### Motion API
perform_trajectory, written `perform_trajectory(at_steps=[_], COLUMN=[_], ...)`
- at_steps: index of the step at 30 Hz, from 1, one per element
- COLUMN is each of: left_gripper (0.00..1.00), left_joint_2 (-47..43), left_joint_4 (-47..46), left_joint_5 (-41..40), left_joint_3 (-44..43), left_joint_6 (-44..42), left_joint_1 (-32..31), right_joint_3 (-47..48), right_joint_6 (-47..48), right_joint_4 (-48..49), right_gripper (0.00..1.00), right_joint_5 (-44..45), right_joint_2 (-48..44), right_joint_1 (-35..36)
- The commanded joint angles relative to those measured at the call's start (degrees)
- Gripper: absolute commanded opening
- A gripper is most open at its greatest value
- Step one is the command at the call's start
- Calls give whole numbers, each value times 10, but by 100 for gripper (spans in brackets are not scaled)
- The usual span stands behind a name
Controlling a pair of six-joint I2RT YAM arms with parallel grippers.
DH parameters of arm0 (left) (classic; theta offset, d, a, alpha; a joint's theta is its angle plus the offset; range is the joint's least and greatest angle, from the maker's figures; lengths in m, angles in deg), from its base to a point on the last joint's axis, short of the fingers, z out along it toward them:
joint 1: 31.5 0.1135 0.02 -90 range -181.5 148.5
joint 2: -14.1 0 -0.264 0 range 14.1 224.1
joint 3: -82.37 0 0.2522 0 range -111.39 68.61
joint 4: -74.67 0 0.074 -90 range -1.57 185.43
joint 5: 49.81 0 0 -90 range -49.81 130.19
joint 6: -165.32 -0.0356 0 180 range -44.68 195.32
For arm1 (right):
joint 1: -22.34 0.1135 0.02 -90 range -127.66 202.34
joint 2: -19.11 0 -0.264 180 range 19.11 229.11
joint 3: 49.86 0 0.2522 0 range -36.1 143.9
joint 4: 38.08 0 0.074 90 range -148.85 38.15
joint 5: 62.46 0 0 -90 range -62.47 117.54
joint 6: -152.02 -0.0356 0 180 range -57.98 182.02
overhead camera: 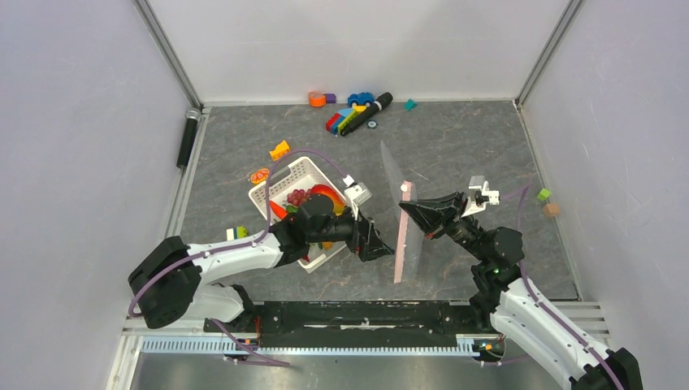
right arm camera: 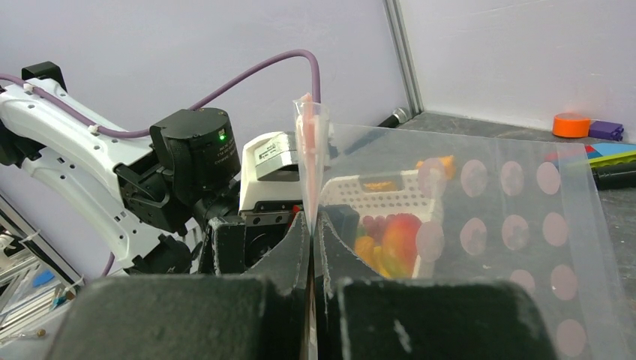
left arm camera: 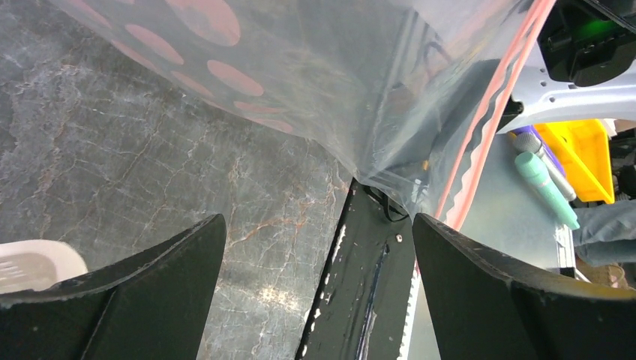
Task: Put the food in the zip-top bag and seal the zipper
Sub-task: Open the zipper of the food storage bag.
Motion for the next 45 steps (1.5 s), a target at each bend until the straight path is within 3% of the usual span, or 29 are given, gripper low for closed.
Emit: perform_trajectory(at_steps=[1,28,45], left_gripper=[100,100,97], left_joint_2=[10,-16,21], left_joint_4=[-26,4,-17], left_joint_5=[34,40,52], left_joint_3=[-29,-18,-22], left_joint_6=[-18,-49,-41], left_joint_1=[-6,-8,-8], right_joint_3=[11,23,14], right_joint_6=[-7,8,-34], right_joint_4=[31,2,57], right_gripper=[0,0,0], right_joint_5=[7,8,-19], right_joint_2=[3,14,22], right_joint_1=[-2,-3,-2])
